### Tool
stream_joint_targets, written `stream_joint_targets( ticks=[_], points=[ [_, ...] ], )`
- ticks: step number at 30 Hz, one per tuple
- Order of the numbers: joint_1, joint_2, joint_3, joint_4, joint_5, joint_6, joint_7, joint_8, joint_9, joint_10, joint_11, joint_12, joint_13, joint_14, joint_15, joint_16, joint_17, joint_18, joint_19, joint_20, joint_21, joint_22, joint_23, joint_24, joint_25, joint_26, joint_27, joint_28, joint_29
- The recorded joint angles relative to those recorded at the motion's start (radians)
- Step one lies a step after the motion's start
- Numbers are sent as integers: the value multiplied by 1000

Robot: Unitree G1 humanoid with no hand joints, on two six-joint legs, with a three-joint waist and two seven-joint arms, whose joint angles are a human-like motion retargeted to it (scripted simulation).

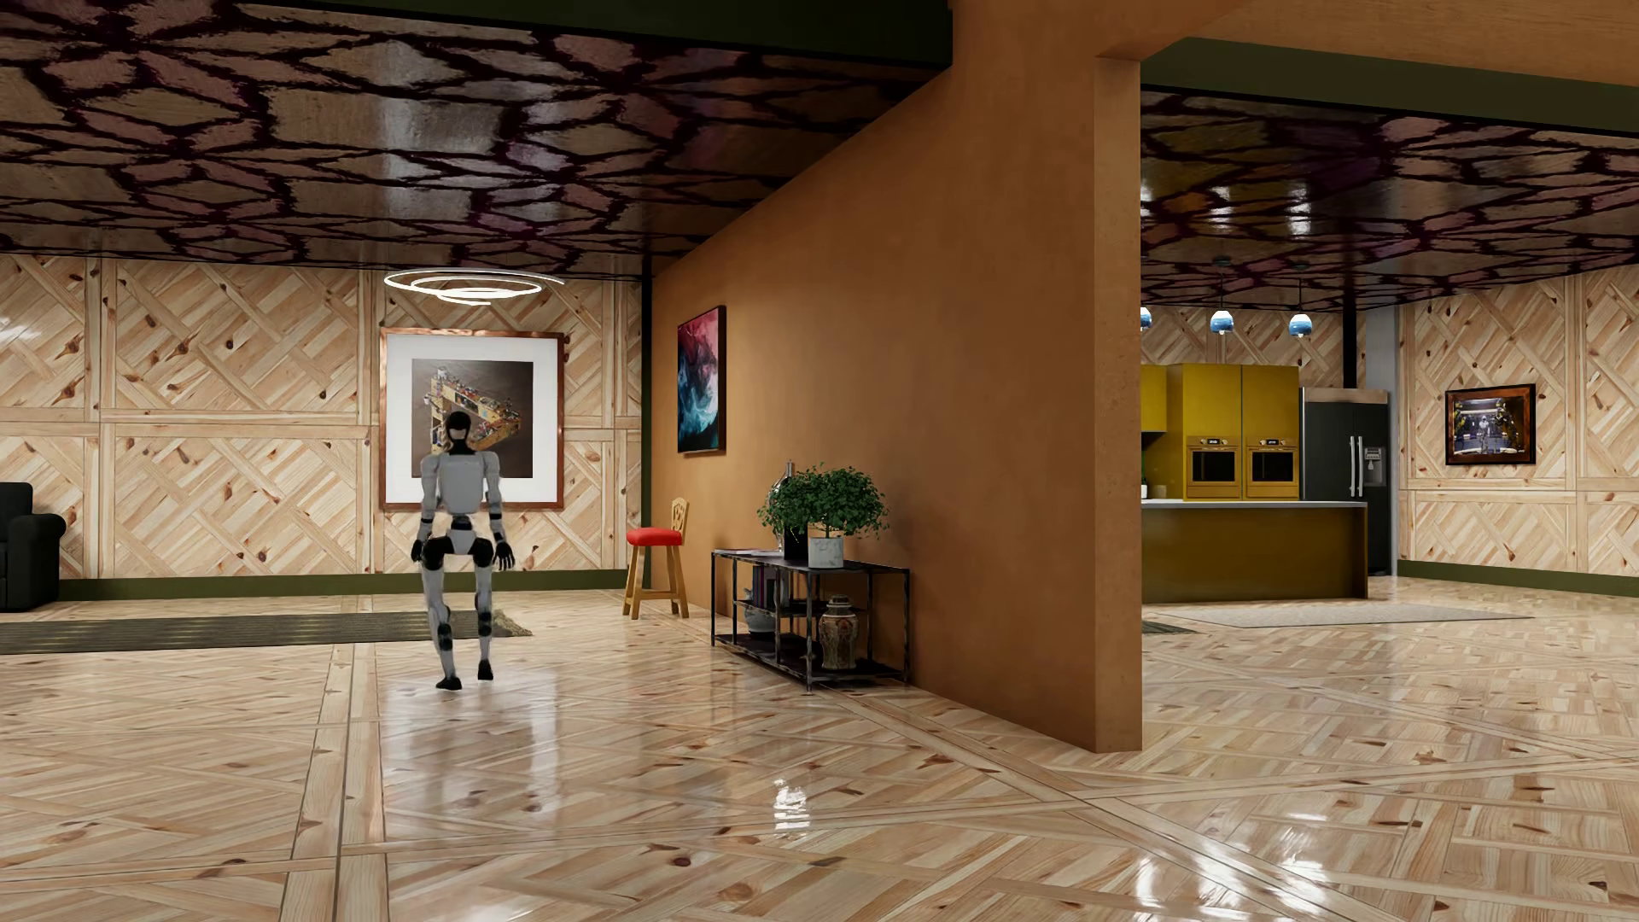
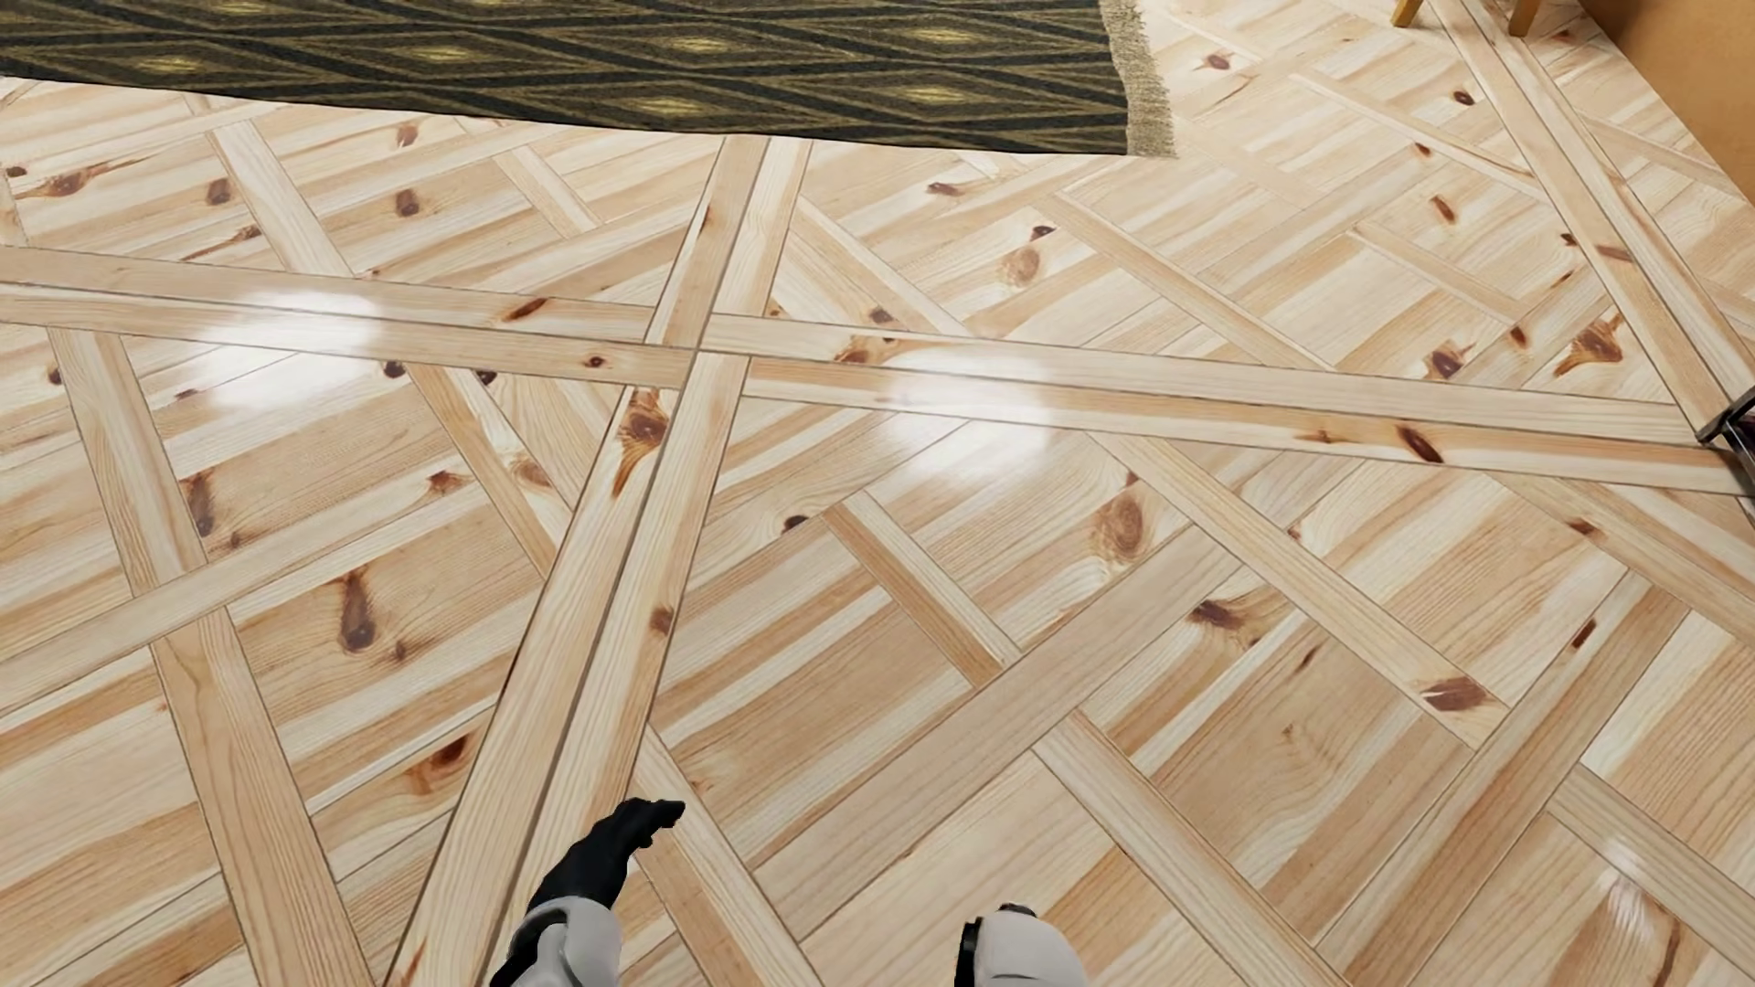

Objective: Move towards the stool

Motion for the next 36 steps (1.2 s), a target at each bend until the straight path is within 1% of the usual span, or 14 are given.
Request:
stream_joint_targets(
  ticks=[2, 4, 7, 9, 11, 13, 16, 18, 22, 24, 27, 29, 32, 36],
  points=[
    [104, 14, -16, -16, 26, -4, -13, -83, -5, -69, -501, -89, 14, -37, 68, 25, 17, -20, 13, -38, -15, -62, 0, -15, -26, -43, -20, 52, 42],
    [216, 1, -22, -18, 147, 1, -1, 28, -9, -140, -855, -136, -7, -60, -10, 54, 8, -38, 136, -75, 1, -133, -2, -28, -98, -29, -38, 76, 59],
    [340, -42, -19, 7, 212, 22, 54, -9, -6, -99, -679, -102, -51, -41, 94, 95, 13, -66, -24, -100, -47, -196, -50, -67, -129, 13, -44, 72, 5],
    [340, -24, -37, 71, 210, 60, 47, -51, 1, 84, -513, -62, -45, 128, 133, 123, 71, -40, -97, -161, -143, -139, -132, -28, -44, 77, -9, 21, -96],
    [203, 21, -47, 190, 238, 104, 44, -86, 10, 466, -406, -17, -75, 339, 3, 136, 121, -84, -108, -194, -225, -27, -158, 13, 103, 155, 8, -66, -179],
    [9, 127, -34, 274, 288, 140, 6, -90, 15, 780, -421, 55, -164, 343, -78, 120, 102, -59, -97, -150, -219, 51, -80, -6, 145, 220, 48, -119, -183],
    [-269, 316, 12, 353, 348, 160, -23, -49, 14, 921, -530, 219, -326, 300, -140, 77, 2, -33, -76, 16, -11, 18, 70, -121, -76, 232, 19, -80, -134],
    [-408, 431, 54, 367, 369, 160, -25, -5, 10, 790, -595, 328, -402, 285, -183, 69, -31, -31, -58, 77, 71, -34, 50, -165, -163, 199, -53, -30, -149],
    [-492, 604, 94, 315, 387, 155, -59, 65, 7, -16, -666, 463, -505, 337, -296, 40, -33, -65, -18, 146, 57, -55, -94, -179, -4, 194, -109, 61, -188],
    [-502, 678, 89, 300, 384, 152, -21, 86, 12, -300, -672, 498, -538, 264, -341, 13, -54, -147, 8, 161, 101, -42, -118, -181, 12, 227, -94, 29, -204],
    [-502, 787, 92, 326, 331, 133, 112, 97, 17, -99, -588, 491, -502, 389, -291, -7, -101, -5, 49, 135, 163, -4, -112, -135, -35, 271, -58, -28, -188],
    [-483, 778, 99, 318, 259, 102, 127, 90, 21, 97, -372, 474, -443, 364, -126, -34, -117, 30, 33, 160, 159, -11, -63, -145, -46, 261, -22, -7, -162],
    [-377, 548, 93, 240, 82, 39, 172, 59, 29, 188, 163, 359, -337, 195, 126, -26, -91, 36, 71, 134, 77, 24, 21, -117, 8, 239, 63, 14, -108],
    [-181, 221, 35, 116, 83, -8, 118, 63, 25, 93, 344, 70, -192, 99, 18, 48, -57, 21, 8, 55, 90, 68, 54, -49, -71, 185, 66, -3, -43]
  ],
)
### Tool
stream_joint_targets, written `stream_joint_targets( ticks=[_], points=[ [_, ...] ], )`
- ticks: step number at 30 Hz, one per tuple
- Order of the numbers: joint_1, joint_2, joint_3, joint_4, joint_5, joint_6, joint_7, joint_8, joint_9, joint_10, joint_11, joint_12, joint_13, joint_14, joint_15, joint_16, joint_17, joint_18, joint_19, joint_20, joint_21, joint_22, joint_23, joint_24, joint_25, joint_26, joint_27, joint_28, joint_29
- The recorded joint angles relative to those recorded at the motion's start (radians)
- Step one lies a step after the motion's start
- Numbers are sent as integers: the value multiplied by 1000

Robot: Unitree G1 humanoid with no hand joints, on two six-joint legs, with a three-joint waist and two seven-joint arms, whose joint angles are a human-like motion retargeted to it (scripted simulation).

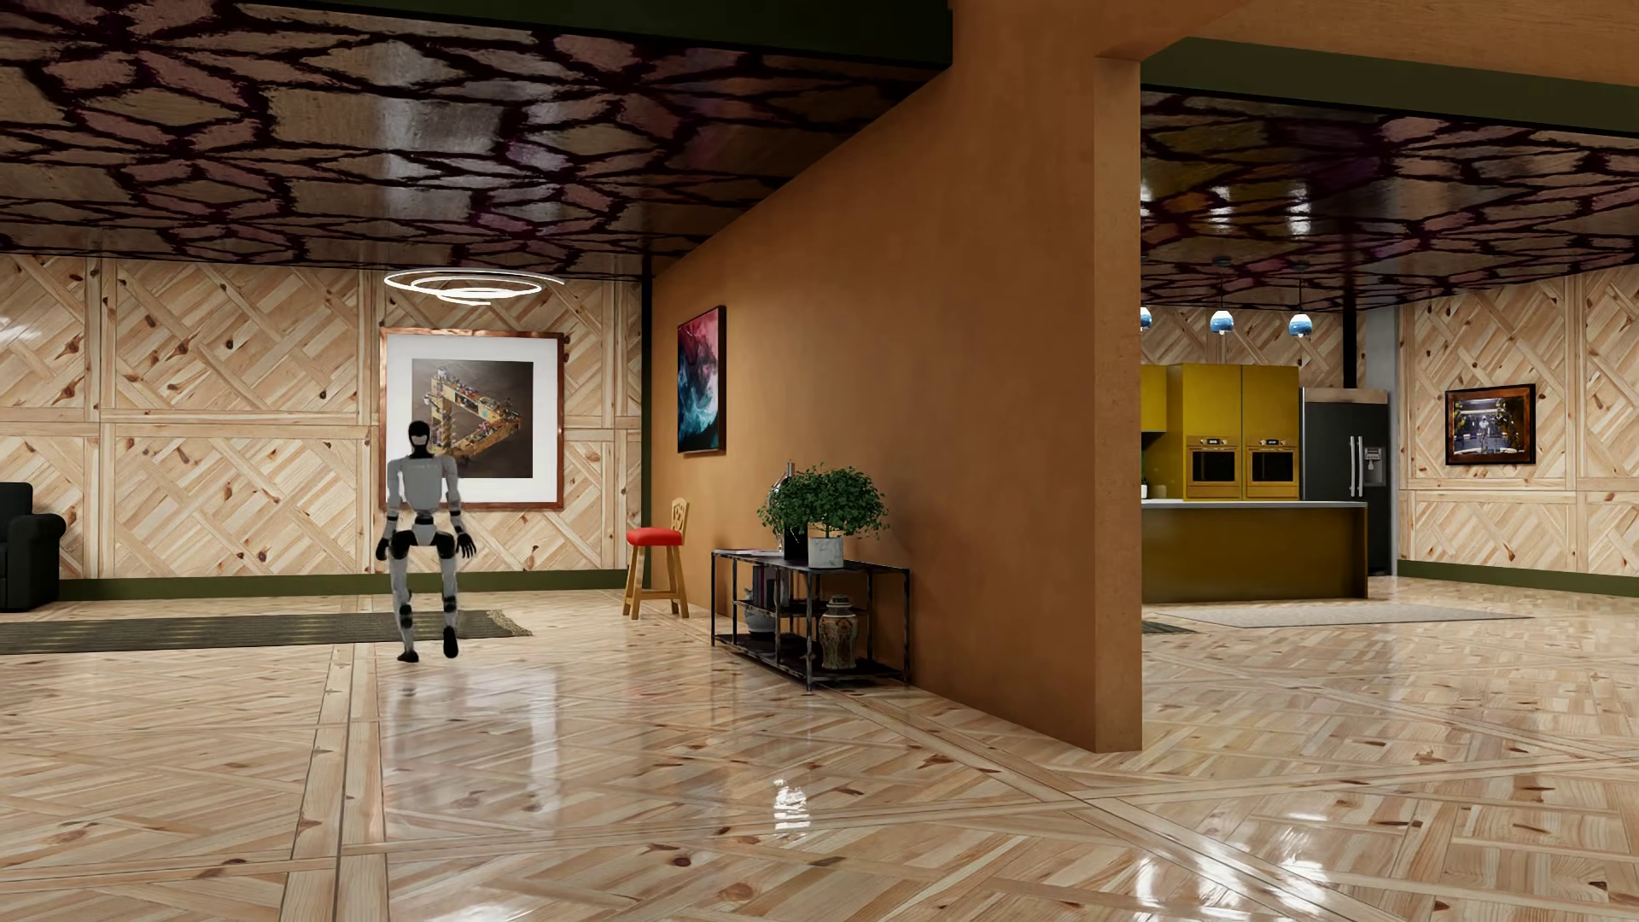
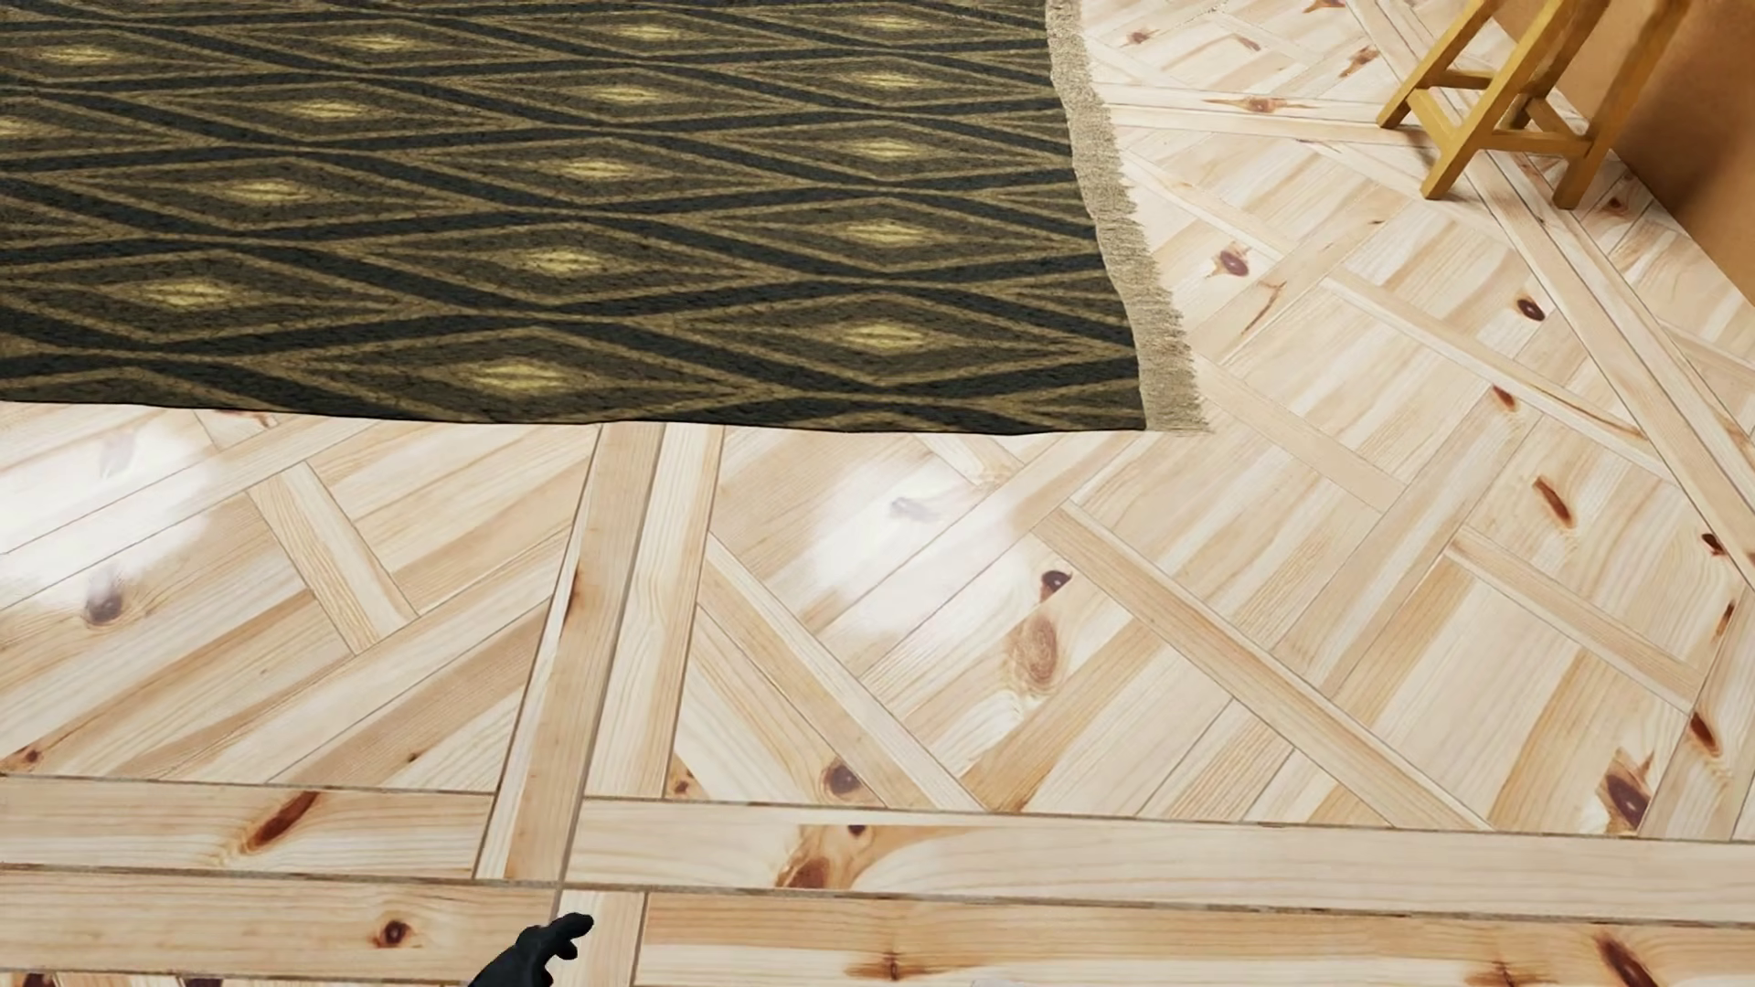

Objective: Move towards the stool

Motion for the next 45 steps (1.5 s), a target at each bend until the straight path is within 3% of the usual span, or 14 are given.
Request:
stream_joint_targets(
  ticks=[4, 7, 9, 12, 16, 20, 24, 28, 29, 34, 36, 39, 42, 45],
  points=[
    [182, -168, -56, -80, 0, -10, -83, -111, -13, -106, -468, -229, 80, -87, -21, 47, 28, -18, -67, -108, -90, -111, -65, 11, 20, -90, -19, 31, -8],
    [317, -166, -61, -126, 101, -14, -102, -243, -23, -201, -1090, -301, 69, -132, 6, 71, -7, -37, 82, -163, -108, -238, -87, 19, -4, -131, -63, 57, 24],
    [409, -199, -56, -151, 163, -9, -91, -183, -27, -225, -1178, -278, 47, -158, -58, 73, -34, -45, 85, -163, -125, -298, -109, 6, -9, -148, -84, 89, 50],
    [480, -172, -61, -140, 110, 28, -105, -298, -28, -93, -989, -193, 26, -73, 76, 74, -14, -33, -184, -203, -183, -256, -134, 32, 9, -115, -53, 70, -10],
    [235, -69, -72, 47, 120, 106, -116, -336, -19, 592, -791, -57, -42, 316, -98, 77, 74, -133, -213, -197, -215, 31, -64, 33, 63, 51, -4, -151, -170],
    [-103, 141, -7, 251, 265, 151, -141, -248, -20, 840, -897, 194, -204, 201, -185, 93, 122, -34, -180, -97, -123, 34, -4, 18, 24, 66, -52, -293, -366],
    [-300, 306, 61, 222, 344, 165, -164, -98, -30, 378, -968, 442, -324, 198, -272, 34, 65, 3, -148, 6, 43, -76, -117, -18, 3, -6, -152, -234, -394],
    [-300, 465, 65, 71, 374, 169, -168, -38, -30, -409, -1041, 492, -370, 206, -352, -14, -6, -226, -109, 1, 53, -84, -212, 28, 108, -10, -190, -300, -154],
    [-313, 501, 62, 52, 374, 168, -135, -45, -26, -386, -1030, 482, -358, 205, -364, -14, -23, -178, -99, -3, 48, -87, -214, 46, 132, -17, -183, -321, -126],
    [-281, 560, 83, 75, 279, 109, -88, -26, -13, 27, -662, 447, -274, 243, -104, -65, -70, -12, -57, 101, 116, -179, 50, 15, 4, -21, -50, -168, -24],
    [-212, 403, 76, 64, 168, 68, -39, -39, -3, 83, -274, 353, -198, 133, 73, -60, -87, -21, 95, 135, 107, -128, 97, -35, -45, -6, -28, -131, 53],
    [-62, 131, 36, 16, 49, 22, -27, -40, 6, 35, 27, 124, -17, 49, 8, 44, -97, -40, 28, 37, 27, 14, 5, 92, -22, 40, -93, -231, 47],
    [86, -73, -13, -38, -13, 5, -57, -49, 4, -48, -82, -91, 137, -9, -18, 106, -27, -57, -1, -88, -131, 11, -91, 228, 92, -26, -67, -252, -13],
    [215, -140, -54, -67, -59, -2, -71, -177, -2, -117, -569, -204, 194, -76, -23, 99, 11, -79, -45, -38, -176, -137, -110, 73, 111, -119, -63, -147, -21]
  ],
)
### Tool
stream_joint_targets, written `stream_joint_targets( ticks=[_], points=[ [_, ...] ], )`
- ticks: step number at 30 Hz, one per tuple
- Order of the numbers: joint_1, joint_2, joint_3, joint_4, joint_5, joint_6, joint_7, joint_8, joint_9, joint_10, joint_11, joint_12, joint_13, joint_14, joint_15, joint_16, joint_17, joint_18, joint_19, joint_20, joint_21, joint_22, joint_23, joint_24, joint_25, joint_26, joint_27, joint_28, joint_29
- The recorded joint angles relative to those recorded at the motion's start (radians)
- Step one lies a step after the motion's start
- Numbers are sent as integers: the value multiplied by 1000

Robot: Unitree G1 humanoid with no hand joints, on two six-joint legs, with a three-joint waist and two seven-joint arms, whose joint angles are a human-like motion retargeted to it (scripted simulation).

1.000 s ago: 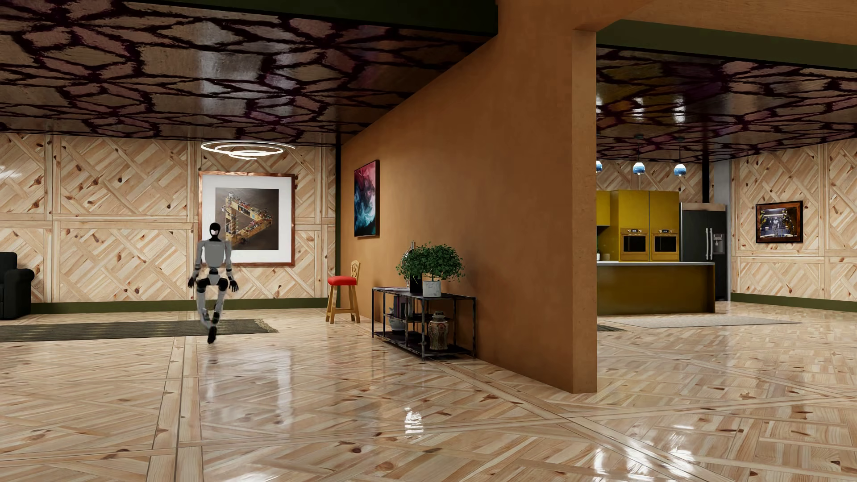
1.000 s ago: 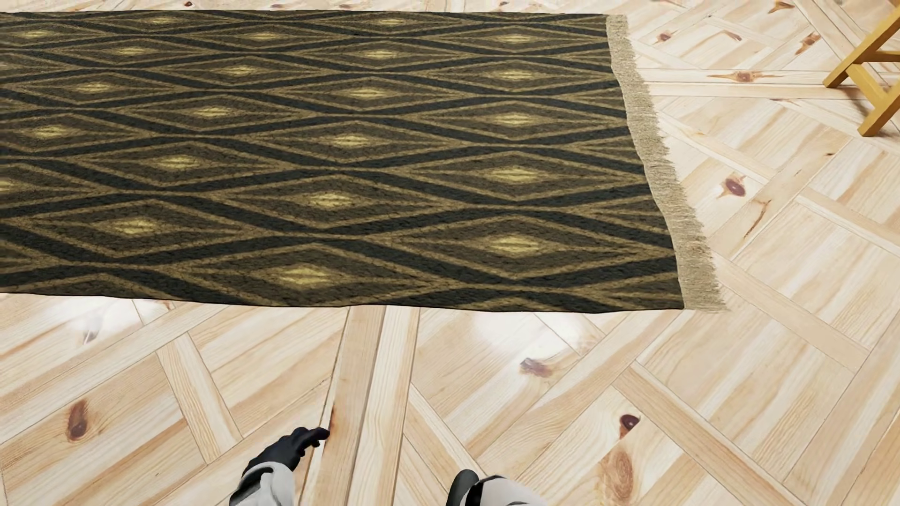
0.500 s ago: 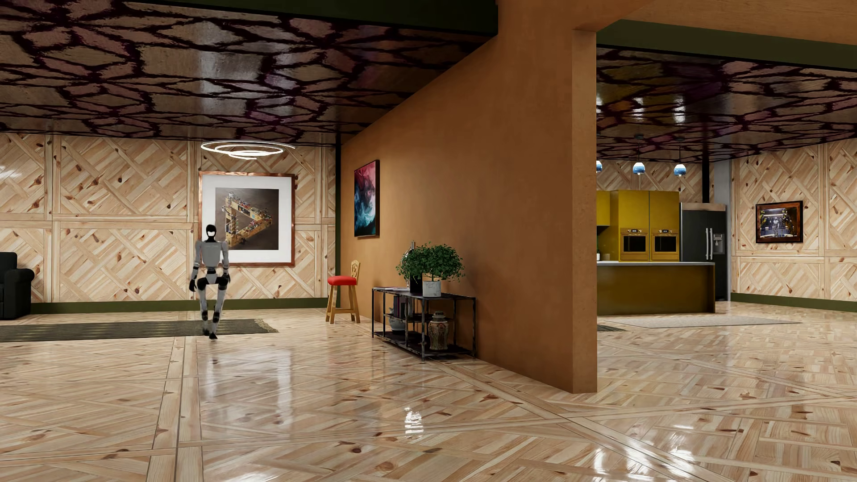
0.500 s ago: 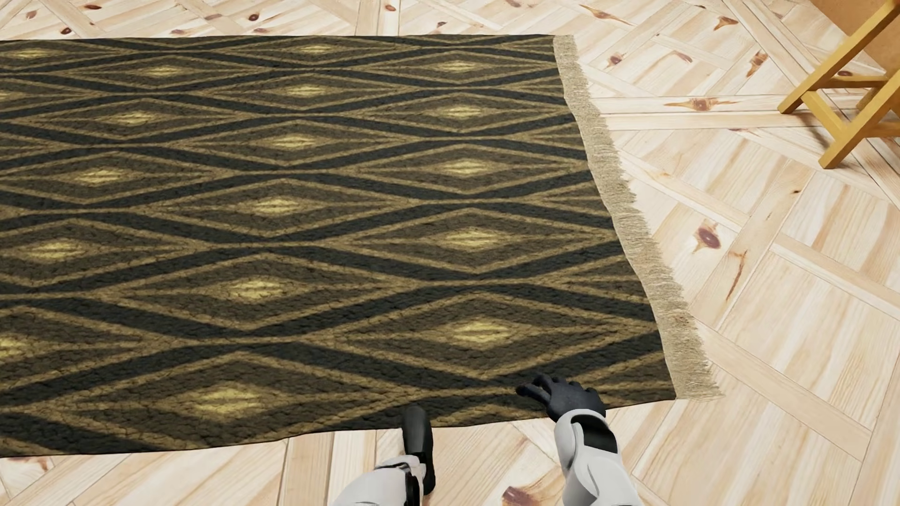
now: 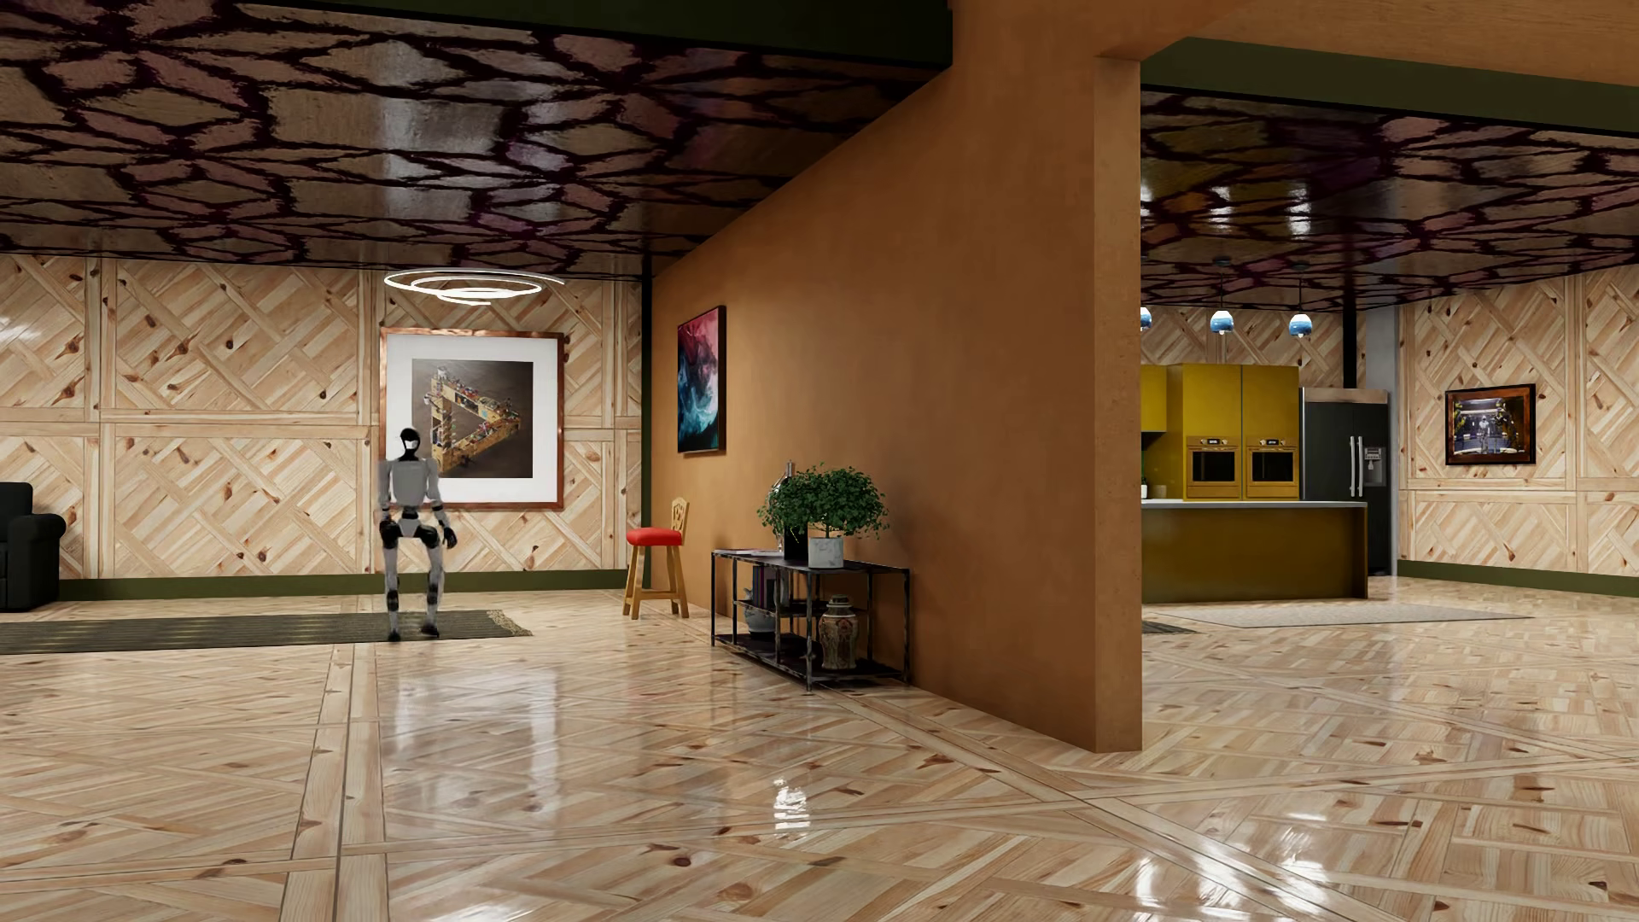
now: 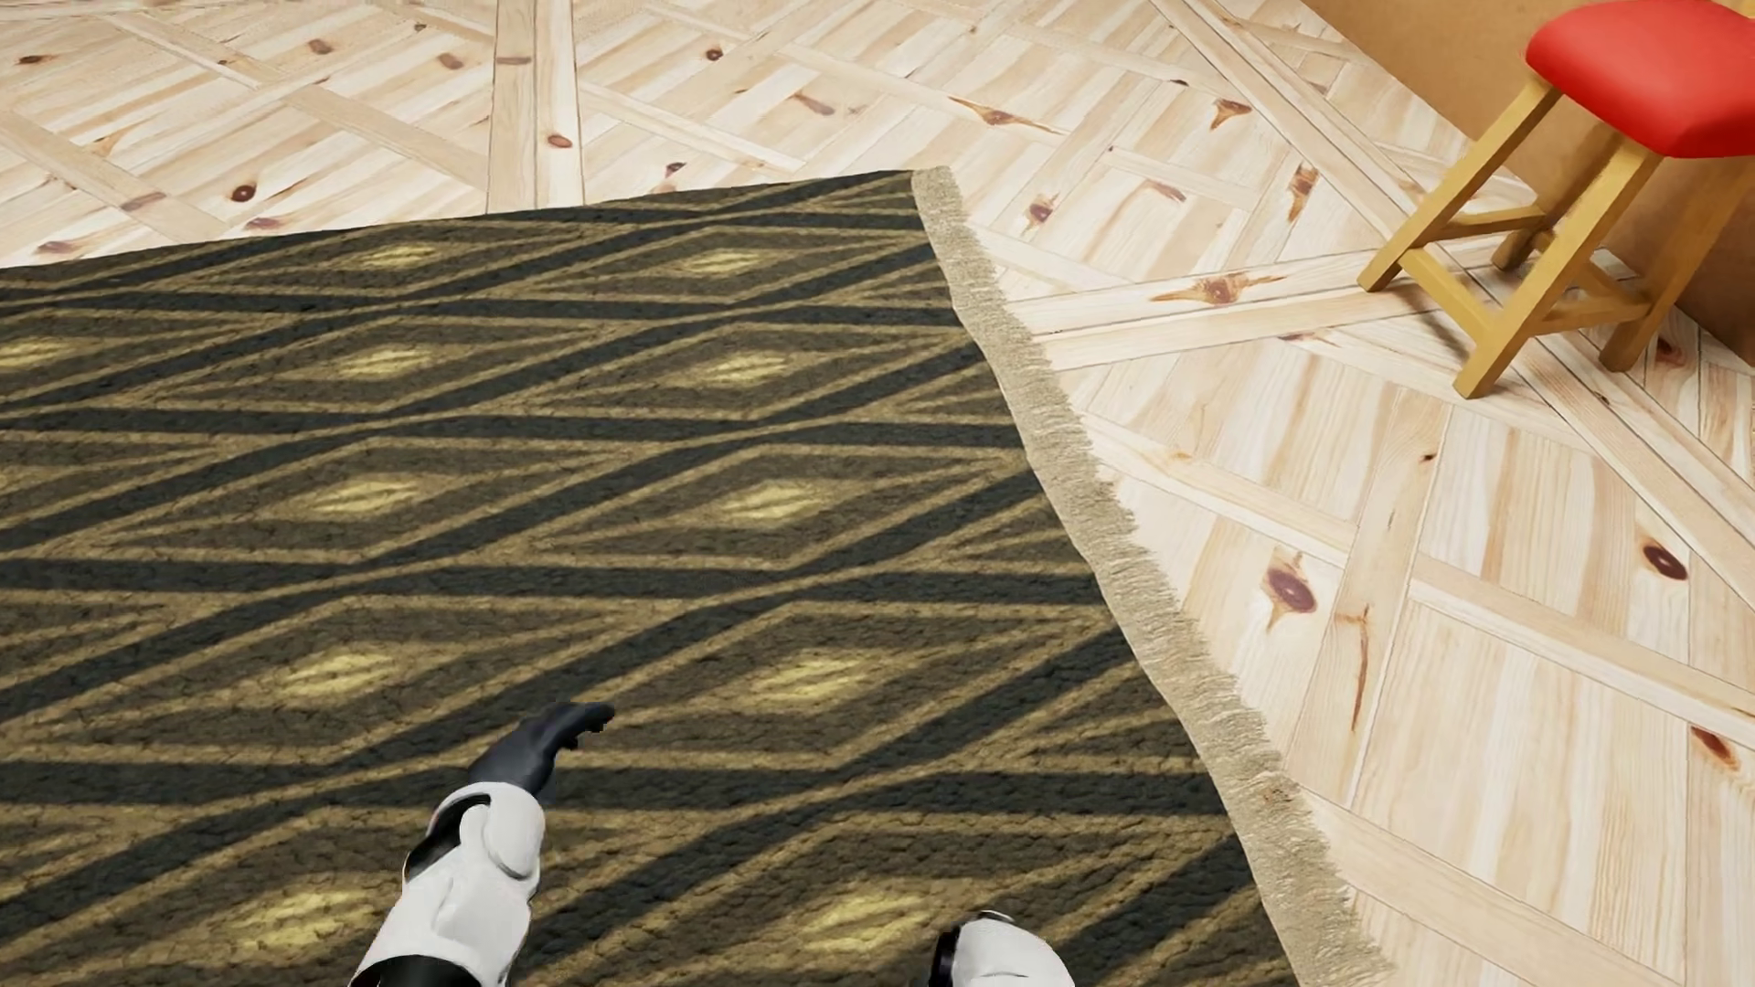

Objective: Move towards the stool

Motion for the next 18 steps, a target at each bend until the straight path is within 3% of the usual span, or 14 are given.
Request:
stream_joint_targets(
  ticks=[2, 3, 4, 5, 6, 9, 11, 12, 13, 14, 15, 18],
  points=[
    [101, 22, -9, -22, 73, 2, 16, -52, -8, -88, -476, -24, -5, -26, 75, 7, 8, -14, 65, 3, 13, -104, 14, -115, -47, -43, 0, 33, 29],
    [154, -5, -9, -36, 115, 7, 30, -12, -10, -127, -597, -22, -11, -44, 38, 15, 7, -22, 144, -11, 20, -150, 17, -142, -71, -54, -5, 41, 42],
    [194, -33, -6, -43, 140, 12, 51, 13, -12, -137, -621, -11, -21, -69, -20, 27, 6, -32, 133, -25, 29, -187, 20, -145, -97, -56, -12, 50, 54],
    [231, -42, 0, -49, 143, 17, 79, -43, -15, -127, -572, 12, -31, -97, 4, 34, 9, -44, 91, -33, 30, -210, 21, -145, -114, -52, -16, 65, 53],
    [258, -44, 1, -48, 123, 25, 93, -111, -16, -99, -472, 38, -36, -115, 21, 35, 18, -54, 96, -52, 19, -210, 15, -131, -121, -43, -11, 71, 35],
    [286, 11, -28, 14, 105, 71, 63, -178, -20, 93, -326, 113, -38, 41, 70, 28, 92, -51, -158, -127, -61, -85, -30, -59, -66, 25, 22, 38, -61],
    [165, 52, -36, 114, 138, 112, 41, -181, -17, 448, -244, 185, -77, 257, -20, 17, 128, -70, -162, -139, -95, 42, -4, -21, -21, 99, 29, -17, -132],
    [70, 85, -30, 155, 164, 132, 12, -172, -16, 642, -232, 224, -116, 366, -62, 4, 126, -42, -150, -122, -87, 98, 33, -20, -33, 135, 50, -58, -153],
    [-22, 128, -20, 194, 196, 147, -16, -160, -16, 785, -239, 267, -164, 362, -93, -4, 122, -52, -137, -102, -66, 139, 65, -16, -56, 161, 63, -97, -180],
    [-109, 182, -8, 224, 228, 159, -41, -142, -16, 882, -266, 319, -214, 301, -115, -20, 114, -4, -126, -73, -49, 156, 97, -20, -81, 173, 65, -115, -225],
    [-198, 233, 8, 255, 260, 168, -66, -118, -17, 946, -296, 372, -264, 271, -132, -27, 114, 1, -114, -43, -40, 158, 109, -21, -85, 176, 61, -121, -259],
    [-411, 377, 59, 311, 334, 180, -119, -17, -26, 857, -379, 523, -391, 272, -184, -55, 108, 24, -85, 79, -3, 100, 53, -52, -15, 150, -14, -89, -281]
  ],
)
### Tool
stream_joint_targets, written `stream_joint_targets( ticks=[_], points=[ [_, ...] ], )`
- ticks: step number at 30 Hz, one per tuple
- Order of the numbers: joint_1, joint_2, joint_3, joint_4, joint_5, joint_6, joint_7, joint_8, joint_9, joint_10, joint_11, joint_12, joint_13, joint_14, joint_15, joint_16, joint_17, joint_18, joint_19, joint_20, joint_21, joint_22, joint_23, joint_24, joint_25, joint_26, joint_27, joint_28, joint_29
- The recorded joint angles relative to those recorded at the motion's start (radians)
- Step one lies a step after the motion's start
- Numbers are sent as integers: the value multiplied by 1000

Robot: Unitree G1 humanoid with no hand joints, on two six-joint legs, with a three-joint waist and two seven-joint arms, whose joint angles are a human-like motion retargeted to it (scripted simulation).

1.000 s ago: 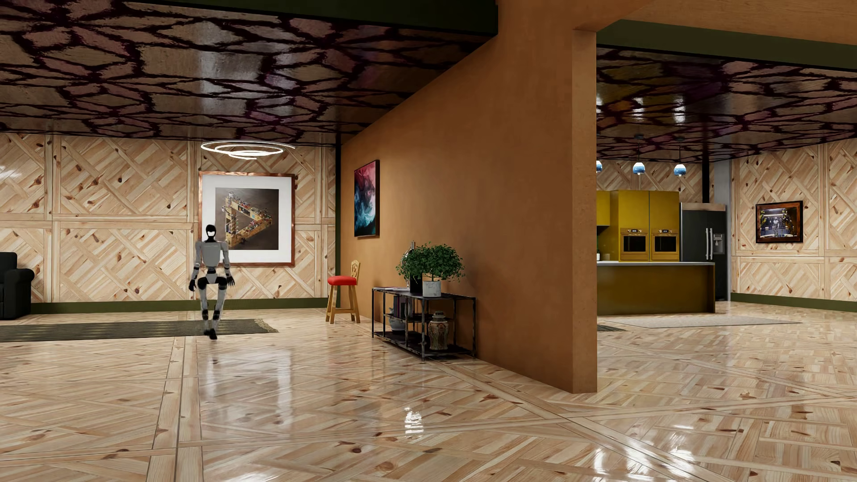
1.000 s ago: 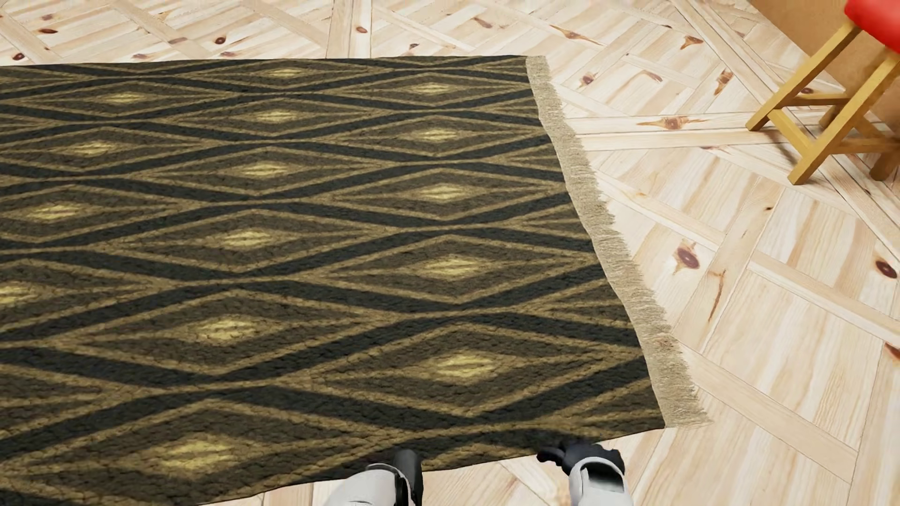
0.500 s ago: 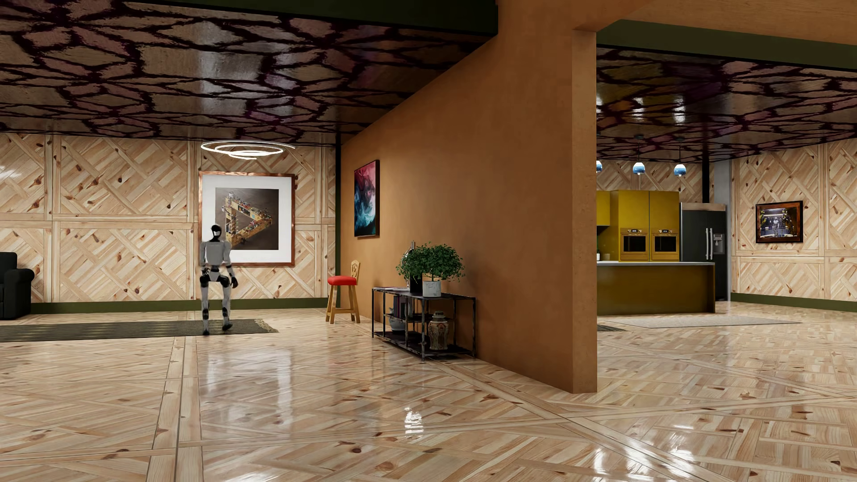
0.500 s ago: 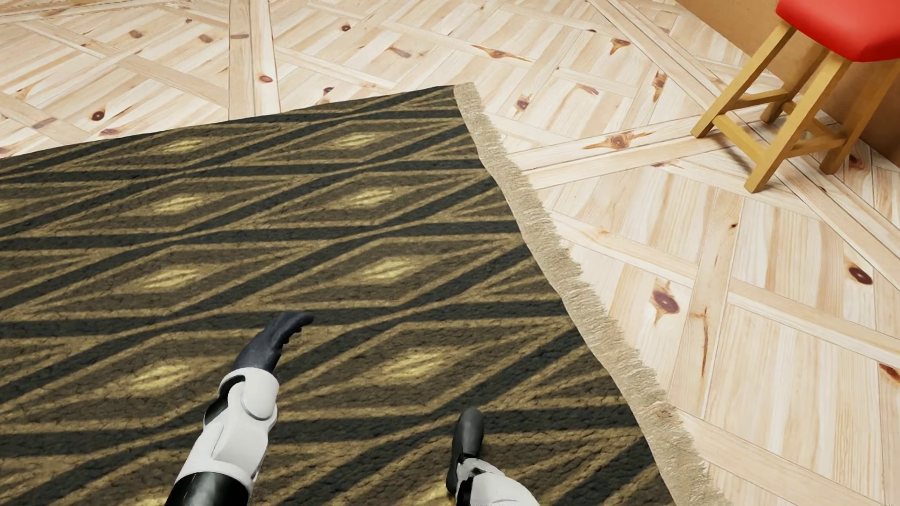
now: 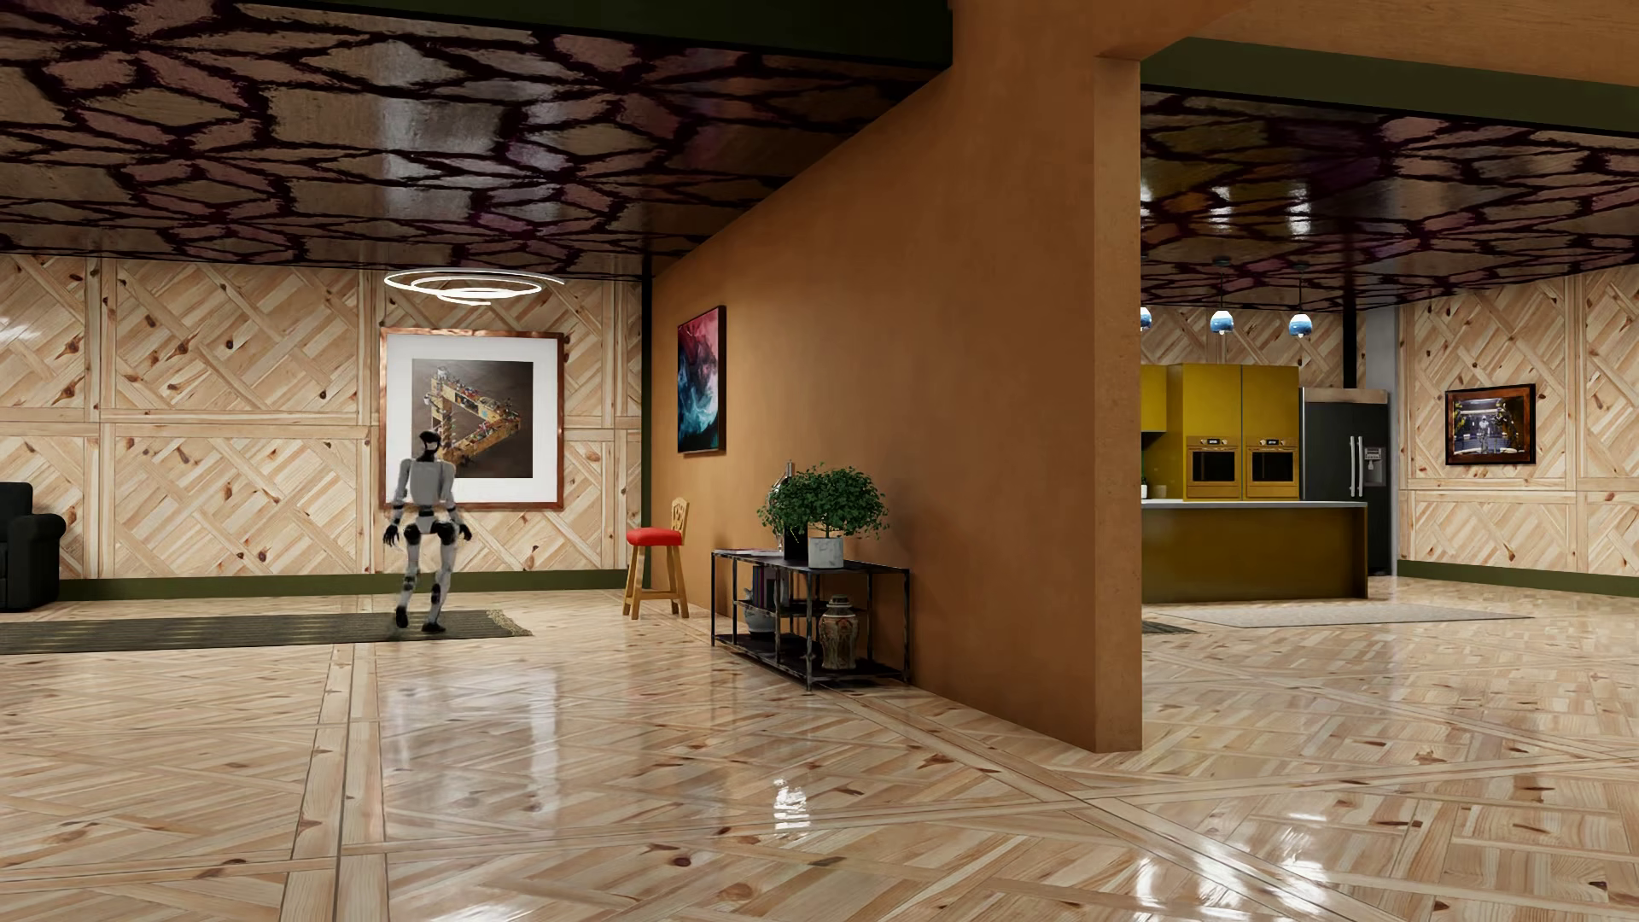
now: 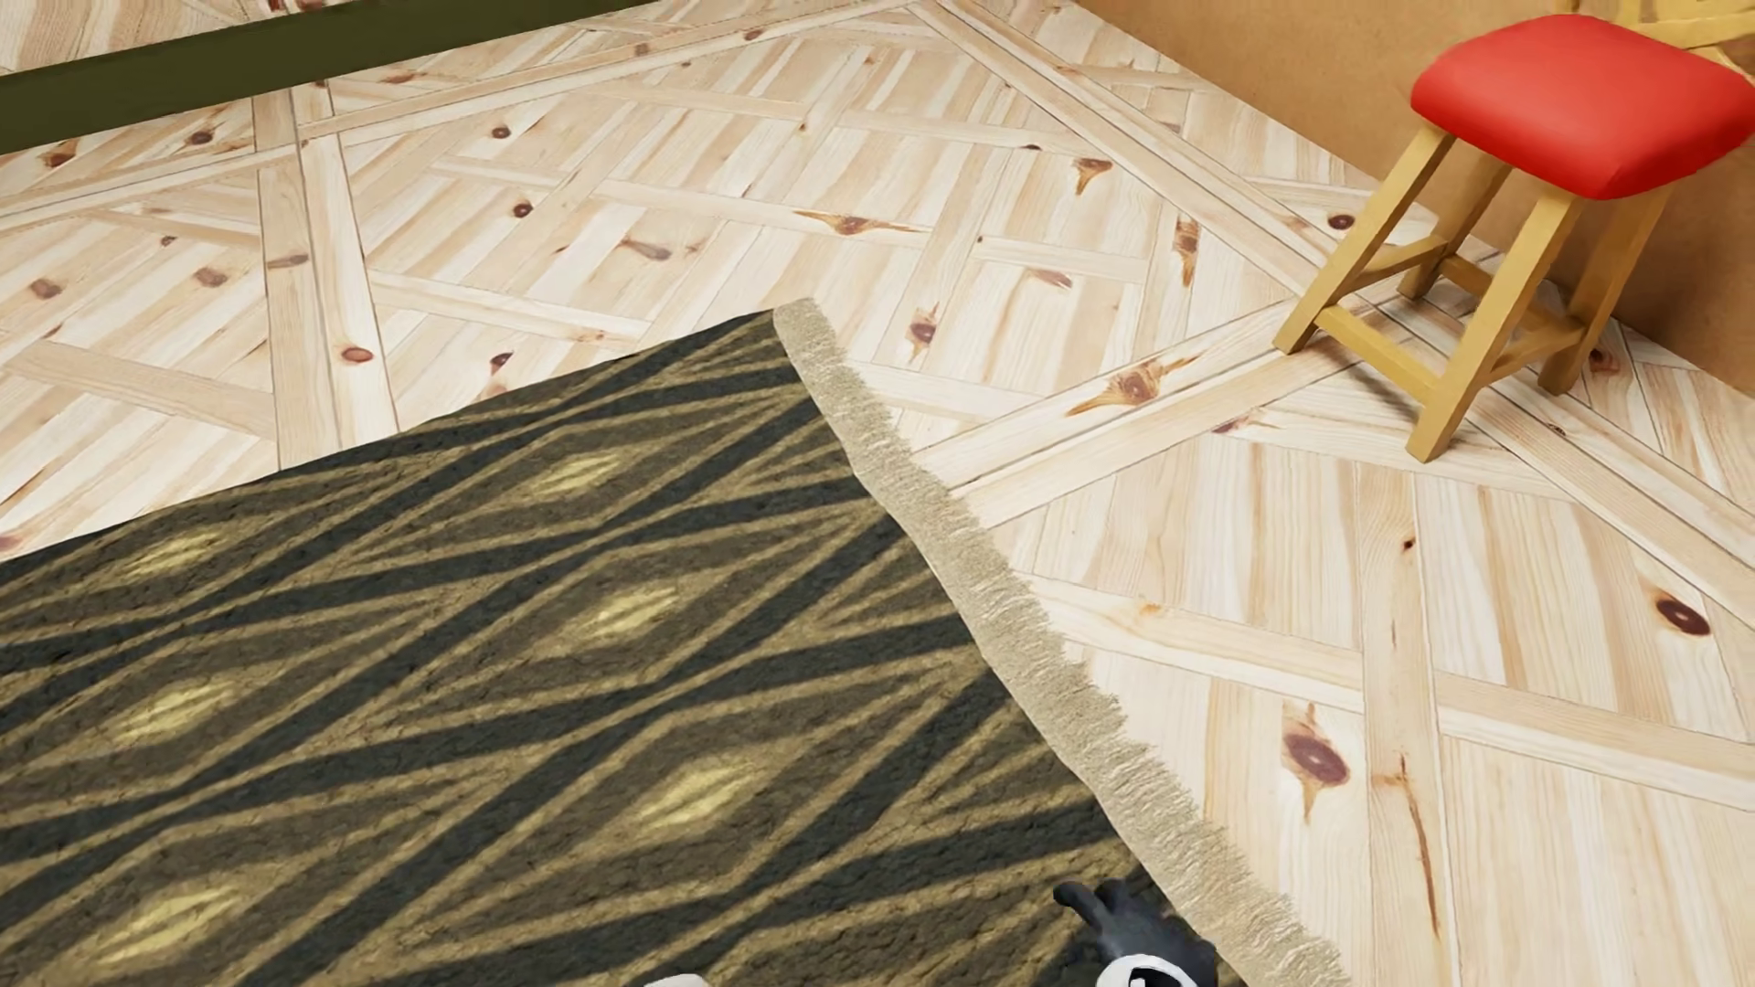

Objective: Move towards the stool

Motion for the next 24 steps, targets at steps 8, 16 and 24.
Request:
stream_joint_targets(
  ticks=[8, 16, 24],
  points=[
    [-79, 271, 33, -130, 25, -4, -105, 162, -7, -1063, -28, 55, -130, 80, -196, -69, -100, -119, 84, 115, 192, -87, -163, 17, 21, -18, -23, 9, 99],
    [103, -79, 17, -115, -243, -119, 95, 208, 24, -650, 920, -104, 63, -157, 213, -71, -106, -79, 191, 81, 160, -52, 97, -13, -52, -12, 140, 103, 221],
    [478, -434, -59, -142, -275, -149, 294, -41, 34, -855, 155, -404, 298, -310, 210, 154, -56, -129, 170, -44, -11, -59, -32, 20, 102, -75, 96, 123, 184]
  ],
)
